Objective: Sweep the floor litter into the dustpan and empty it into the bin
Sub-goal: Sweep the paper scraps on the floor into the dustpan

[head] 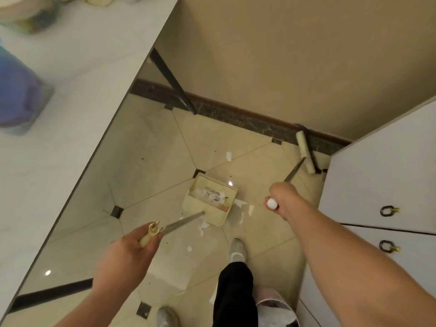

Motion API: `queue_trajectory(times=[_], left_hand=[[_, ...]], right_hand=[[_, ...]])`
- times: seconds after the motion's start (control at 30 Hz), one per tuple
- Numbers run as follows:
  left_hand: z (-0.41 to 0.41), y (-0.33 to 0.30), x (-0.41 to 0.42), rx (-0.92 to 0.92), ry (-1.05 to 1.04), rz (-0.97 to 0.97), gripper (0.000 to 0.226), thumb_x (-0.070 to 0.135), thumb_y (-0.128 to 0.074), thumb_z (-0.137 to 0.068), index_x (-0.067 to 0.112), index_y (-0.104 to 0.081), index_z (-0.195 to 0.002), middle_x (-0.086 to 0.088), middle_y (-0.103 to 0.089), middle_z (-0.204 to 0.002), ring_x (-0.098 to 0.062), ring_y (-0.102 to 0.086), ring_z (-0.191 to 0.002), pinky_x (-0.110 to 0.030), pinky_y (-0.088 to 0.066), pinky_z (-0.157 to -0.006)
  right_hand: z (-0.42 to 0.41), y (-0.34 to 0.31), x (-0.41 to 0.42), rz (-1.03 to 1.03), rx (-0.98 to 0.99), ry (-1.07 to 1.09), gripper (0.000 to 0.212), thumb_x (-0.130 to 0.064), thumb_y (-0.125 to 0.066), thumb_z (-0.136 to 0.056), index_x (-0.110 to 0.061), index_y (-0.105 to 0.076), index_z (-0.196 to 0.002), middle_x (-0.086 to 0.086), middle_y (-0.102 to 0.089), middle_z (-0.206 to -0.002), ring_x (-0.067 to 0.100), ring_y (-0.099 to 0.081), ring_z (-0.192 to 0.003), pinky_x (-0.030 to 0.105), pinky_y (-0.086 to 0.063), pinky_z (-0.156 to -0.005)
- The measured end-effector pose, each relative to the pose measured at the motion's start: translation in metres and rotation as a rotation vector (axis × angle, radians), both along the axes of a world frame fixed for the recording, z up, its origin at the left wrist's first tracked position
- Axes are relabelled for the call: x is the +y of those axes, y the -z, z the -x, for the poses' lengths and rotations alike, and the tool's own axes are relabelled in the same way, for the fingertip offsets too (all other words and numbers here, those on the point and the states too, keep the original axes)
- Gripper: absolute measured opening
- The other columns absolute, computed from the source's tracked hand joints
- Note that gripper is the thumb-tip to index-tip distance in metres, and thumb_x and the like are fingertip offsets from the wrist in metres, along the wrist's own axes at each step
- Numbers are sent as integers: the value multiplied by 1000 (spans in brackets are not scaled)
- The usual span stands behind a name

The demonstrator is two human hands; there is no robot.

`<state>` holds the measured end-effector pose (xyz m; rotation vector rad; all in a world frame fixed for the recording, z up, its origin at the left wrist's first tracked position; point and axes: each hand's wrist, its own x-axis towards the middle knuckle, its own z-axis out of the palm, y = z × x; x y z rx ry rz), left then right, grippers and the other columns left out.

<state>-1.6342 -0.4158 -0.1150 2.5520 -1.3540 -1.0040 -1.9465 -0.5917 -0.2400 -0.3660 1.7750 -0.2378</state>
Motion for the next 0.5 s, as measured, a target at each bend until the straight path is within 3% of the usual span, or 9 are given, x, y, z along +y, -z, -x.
queue_trajectory(times=[0.07,0.1,0.2,0.23,0.33,0.5], left_hand=[[2,-1,-9,7,-1,18,16,75,-49,-85,63,-55,-92,7,-66,-54,-12,-66,-46,-41,-61,-51],[2,-1,-13,7,3,21,15,75,-49,-85,63,-55,-90,7,-66,-54,-12,-65,-46,-41,-61,-50],[1,-7,-22,-12,25,16,13,70,-50,-89,60,-58,-93,7,-65,-53,-11,-64,-44,-39,-60,-49],[1,-9,-24,-19,31,16,16,69,-50,-89,57,-59,-96,8,-64,-52,-10,-63,-44,-38,-59,-49],[-1,-13,-25,-12,13,9,24,73,-49,-86,57,-61,-99,8,-64,-53,-11,-64,-45,-38,-60,-48],[-9,-20,-21,-16,-26,0,20,70,-50,-88,56,-58,-99,9,-65,-53,-10,-65,-47,-37,-60,-53]], right_hand=[[-3,6,15,-62,63,-30,10,-2,-45,-95,-1,-54,-93,12,-56,-80,25,-61,-61,37,-57,-65],[-2,7,22,-77,73,-57,11,-2,-46,-90,-1,-56,-92,15,-59,-82,29,-64,-63,41,-58,-71],[10,14,34,-69,92,-171,43,-11,-46,-72,-5,-58,-113,16,-66,-95,36,-71,-82,52,-62,-76],[15,9,34,-70,88,-185,43,-12,-47,-71,-6,-58,-112,15,-65,-96,35,-70,-82,50,-63,-74],[30,-26,17,-38,73,-43,6,-3,-53,-88,-8,-55,-91,13,-56,-81,24,-56,-58,28,-53,-48],[48,-36,-36,33,91,17,6,-4,-55,-95,-10,-56,-95,12,-55,-81,17,-52,-54,21,-47,-40]])
